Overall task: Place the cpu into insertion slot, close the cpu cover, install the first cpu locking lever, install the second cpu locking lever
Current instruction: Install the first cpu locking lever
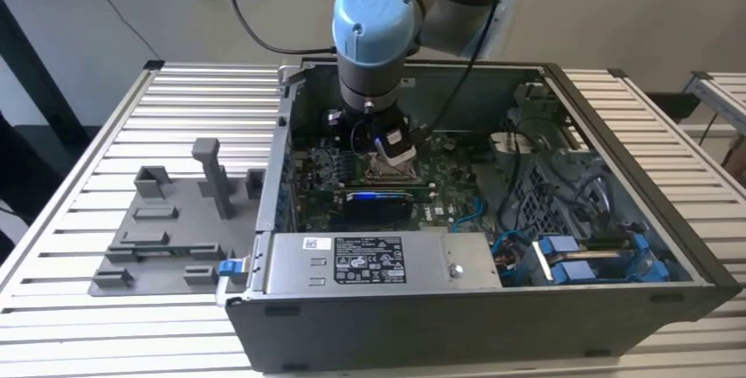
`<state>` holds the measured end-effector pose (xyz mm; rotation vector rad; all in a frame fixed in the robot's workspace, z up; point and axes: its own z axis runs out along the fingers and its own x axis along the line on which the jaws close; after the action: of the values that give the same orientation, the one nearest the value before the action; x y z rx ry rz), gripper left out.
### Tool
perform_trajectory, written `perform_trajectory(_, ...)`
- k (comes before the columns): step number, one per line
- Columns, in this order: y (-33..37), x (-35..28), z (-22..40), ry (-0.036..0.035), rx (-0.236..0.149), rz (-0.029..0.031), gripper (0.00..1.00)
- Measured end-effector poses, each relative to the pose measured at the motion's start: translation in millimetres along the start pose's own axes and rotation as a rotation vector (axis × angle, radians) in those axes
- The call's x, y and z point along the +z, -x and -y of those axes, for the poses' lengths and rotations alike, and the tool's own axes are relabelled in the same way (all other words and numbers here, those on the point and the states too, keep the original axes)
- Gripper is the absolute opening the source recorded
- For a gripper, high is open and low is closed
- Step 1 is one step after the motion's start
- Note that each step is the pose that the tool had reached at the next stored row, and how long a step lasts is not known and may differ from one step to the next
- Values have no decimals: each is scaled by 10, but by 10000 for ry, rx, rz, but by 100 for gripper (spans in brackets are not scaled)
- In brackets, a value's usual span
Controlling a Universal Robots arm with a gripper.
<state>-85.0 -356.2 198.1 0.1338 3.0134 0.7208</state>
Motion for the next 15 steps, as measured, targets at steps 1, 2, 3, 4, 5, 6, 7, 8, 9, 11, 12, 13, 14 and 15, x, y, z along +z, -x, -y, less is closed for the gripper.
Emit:
perform_trajectory(1,0,4,4,-14,1,3,11)
perform_trajectory(2,0,8,7,-21,1,3,11)
perform_trajectory(3,-1,11,10,-25,1,4,11)
perform_trajectory(4,-1,12,12,-34,1,3,11)
perform_trajectory(5,0,13,12,-48,-2,5,11)
perform_trajectory(6,0,14,13,-58,-1,5,11)
perform_trajectory(7,1,16,14,-60,-2,6,11)
perform_trajectory(8,4,19,15,-60,-3,6,11)
perform_trajectory(9,8,22,15,-62,-2,6,11)
perform_trajectory(11,18,27,17,-62,-2,6,11)
perform_trajectory(12,24,29,18,-63,-2,6,11)
perform_trajectory(13,30,32,18,-62,-2,6,11)
perform_trajectory(14,36,34,19,-62,-2,6,11)
perform_trajectory(15,41,36,19,-63,-1,6,11)
